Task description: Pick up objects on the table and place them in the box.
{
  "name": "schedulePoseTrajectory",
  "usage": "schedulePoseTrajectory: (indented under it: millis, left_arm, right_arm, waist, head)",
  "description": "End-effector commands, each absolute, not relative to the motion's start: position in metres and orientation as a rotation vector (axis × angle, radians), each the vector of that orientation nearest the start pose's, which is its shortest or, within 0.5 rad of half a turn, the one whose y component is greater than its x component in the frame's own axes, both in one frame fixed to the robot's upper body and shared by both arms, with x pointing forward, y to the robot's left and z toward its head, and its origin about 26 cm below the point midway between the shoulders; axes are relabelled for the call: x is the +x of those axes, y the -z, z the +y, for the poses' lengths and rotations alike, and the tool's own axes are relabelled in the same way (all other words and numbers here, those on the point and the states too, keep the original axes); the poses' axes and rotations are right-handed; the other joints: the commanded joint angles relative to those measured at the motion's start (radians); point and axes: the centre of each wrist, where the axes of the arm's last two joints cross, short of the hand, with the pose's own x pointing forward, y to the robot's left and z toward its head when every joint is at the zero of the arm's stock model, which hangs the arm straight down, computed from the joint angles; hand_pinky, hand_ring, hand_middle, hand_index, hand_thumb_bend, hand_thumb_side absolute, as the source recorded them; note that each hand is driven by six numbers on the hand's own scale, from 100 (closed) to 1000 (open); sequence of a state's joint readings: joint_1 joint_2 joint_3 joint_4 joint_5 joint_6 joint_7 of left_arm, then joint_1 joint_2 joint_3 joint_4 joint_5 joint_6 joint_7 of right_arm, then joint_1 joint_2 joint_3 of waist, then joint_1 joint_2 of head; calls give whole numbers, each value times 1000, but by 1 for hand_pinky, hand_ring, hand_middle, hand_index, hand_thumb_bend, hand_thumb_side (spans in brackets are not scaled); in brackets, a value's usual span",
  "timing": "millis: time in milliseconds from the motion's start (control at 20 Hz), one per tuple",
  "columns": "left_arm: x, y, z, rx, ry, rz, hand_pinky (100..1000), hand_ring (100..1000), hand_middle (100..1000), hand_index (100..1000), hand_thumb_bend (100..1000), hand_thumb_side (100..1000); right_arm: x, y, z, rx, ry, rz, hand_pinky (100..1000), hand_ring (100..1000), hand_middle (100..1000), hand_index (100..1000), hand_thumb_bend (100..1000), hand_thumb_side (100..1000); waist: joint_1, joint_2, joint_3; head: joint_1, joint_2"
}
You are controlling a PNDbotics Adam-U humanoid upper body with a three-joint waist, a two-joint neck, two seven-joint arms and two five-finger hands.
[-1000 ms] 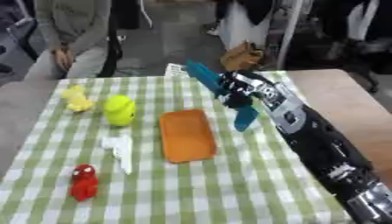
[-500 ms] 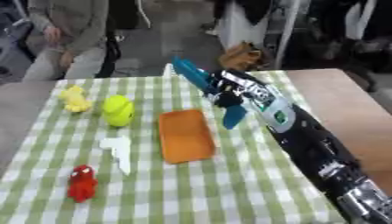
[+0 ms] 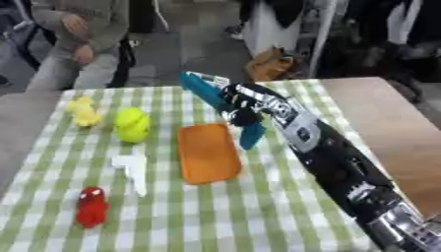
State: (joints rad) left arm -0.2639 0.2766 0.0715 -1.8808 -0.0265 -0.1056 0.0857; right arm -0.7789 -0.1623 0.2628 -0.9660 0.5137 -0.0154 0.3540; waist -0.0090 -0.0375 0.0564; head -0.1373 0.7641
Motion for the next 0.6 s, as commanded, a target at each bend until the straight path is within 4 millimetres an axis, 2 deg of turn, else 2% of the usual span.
schedulePoseTrajectory:
  millis: [50,300,600]
  left_arm:
    - [314,-174,279,259,201,-2286,540,677,730,842,194,848]
    - [314,-174,279,256,203,-2286,540,677,730,842,193,848]
    - [314,-174,278,252,205,-2286,540,677,730,842,193,849]
  right_arm:
    - [447,-102,-165,-226,-1260,-1519,100,409,508,781,100,100]
    - [444,-103,-173,-203,-1278,-1512,100,410,512,785,100,100]
    - [442,-100,-171,-179,-1300,-1503,100,412,517,790,100,100]
  waist:
    - [-4,2,2]
    - [-5,2,4]
    - [-6,2,7]
  head:
    - [-5,-7]
    - [-8,-5]
    - [-10,-3]
